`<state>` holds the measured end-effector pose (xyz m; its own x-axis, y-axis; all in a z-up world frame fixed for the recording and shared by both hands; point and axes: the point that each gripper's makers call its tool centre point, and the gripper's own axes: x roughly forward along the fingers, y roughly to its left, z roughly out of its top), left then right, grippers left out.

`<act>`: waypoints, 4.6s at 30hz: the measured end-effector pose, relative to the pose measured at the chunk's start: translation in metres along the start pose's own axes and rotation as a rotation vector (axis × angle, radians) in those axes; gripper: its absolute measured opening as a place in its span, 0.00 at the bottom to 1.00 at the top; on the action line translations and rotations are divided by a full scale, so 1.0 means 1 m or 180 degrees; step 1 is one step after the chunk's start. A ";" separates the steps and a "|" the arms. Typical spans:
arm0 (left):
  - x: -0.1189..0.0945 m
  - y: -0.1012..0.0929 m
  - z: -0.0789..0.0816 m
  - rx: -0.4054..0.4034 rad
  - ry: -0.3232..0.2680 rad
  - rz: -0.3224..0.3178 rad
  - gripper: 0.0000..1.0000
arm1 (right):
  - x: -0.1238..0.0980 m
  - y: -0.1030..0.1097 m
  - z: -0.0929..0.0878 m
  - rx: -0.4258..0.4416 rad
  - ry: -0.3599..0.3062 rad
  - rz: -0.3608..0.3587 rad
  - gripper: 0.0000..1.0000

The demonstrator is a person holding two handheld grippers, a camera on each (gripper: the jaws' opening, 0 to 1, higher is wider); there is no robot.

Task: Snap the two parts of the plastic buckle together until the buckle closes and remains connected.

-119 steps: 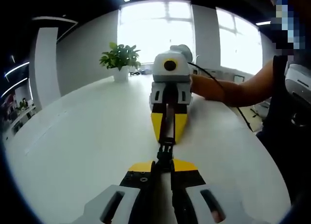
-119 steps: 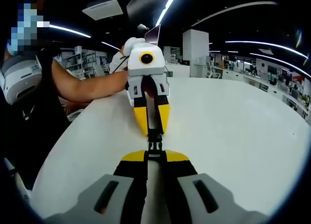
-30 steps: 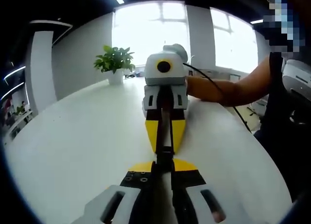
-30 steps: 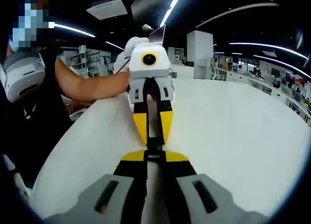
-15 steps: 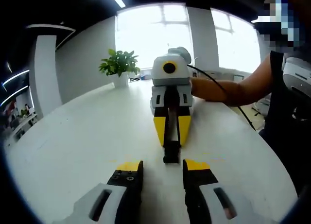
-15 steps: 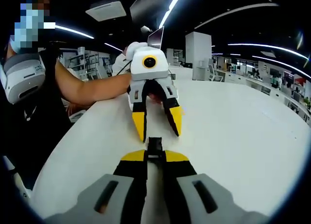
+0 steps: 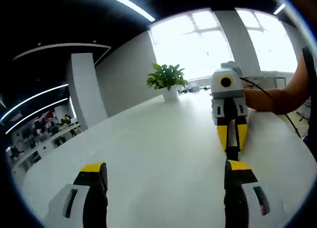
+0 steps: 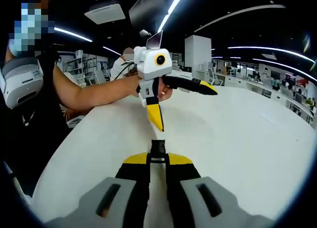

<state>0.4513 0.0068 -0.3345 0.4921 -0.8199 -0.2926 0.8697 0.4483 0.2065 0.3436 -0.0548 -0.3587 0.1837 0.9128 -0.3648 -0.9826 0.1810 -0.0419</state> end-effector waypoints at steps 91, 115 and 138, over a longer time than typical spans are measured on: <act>-0.017 0.063 -0.013 -0.1008 -0.0145 0.0894 0.99 | -0.027 -0.119 0.000 0.0488 -0.0009 -0.1451 0.09; -0.006 0.048 -0.019 -0.0946 0.0034 0.0736 0.99 | -0.022 -0.170 -0.002 0.0669 0.0060 -0.1806 0.09; 0.004 0.037 -0.018 -0.0912 0.0053 0.0645 0.99 | -0.009 -0.219 0.000 0.0793 0.0030 -0.2130 0.09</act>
<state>0.4863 0.0266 -0.3443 0.6544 -0.6991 -0.2882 0.7284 0.6851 -0.0079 0.5570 -0.1027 -0.3465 0.7438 0.5737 -0.3430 -0.6234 0.7805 -0.0462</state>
